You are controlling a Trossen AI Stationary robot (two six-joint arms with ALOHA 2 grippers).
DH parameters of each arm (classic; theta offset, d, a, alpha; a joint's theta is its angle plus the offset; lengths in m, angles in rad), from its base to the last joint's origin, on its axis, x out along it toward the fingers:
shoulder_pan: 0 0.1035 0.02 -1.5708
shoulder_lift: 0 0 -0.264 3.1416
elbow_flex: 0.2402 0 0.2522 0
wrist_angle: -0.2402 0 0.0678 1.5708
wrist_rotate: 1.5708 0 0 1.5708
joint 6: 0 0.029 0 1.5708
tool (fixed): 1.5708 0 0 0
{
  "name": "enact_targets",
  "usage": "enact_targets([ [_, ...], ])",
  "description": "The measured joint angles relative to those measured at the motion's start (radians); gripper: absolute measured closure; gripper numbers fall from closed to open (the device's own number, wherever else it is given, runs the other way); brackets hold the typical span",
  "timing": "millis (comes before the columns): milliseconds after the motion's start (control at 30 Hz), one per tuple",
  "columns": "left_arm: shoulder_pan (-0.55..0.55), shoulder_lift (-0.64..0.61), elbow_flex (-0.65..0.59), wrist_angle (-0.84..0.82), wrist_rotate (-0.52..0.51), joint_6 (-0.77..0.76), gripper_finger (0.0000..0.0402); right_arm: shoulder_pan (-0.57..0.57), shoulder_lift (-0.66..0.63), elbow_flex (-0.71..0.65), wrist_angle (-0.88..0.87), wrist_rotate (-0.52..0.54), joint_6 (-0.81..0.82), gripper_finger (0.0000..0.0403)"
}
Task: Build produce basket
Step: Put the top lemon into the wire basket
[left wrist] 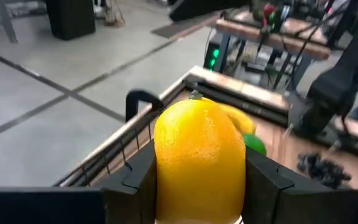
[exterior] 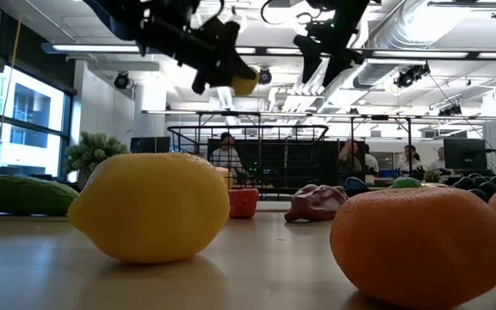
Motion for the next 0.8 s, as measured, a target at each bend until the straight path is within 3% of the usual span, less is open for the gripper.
enact_targets([
  [433, -0.017, 0.152, 0.0, -0.005, 0.038, 0.007, 0.0254, 0.0, 0.0, 0.0, -0.084, 0.0, 0.071, 0.0104],
  [800, -0.039, 0.199, -0.001, -0.131, 0.006, 0.007, 0.0254, 0.012, 0.0, 0.0, -0.179, 0.0, 0.16, 0.0104],
])
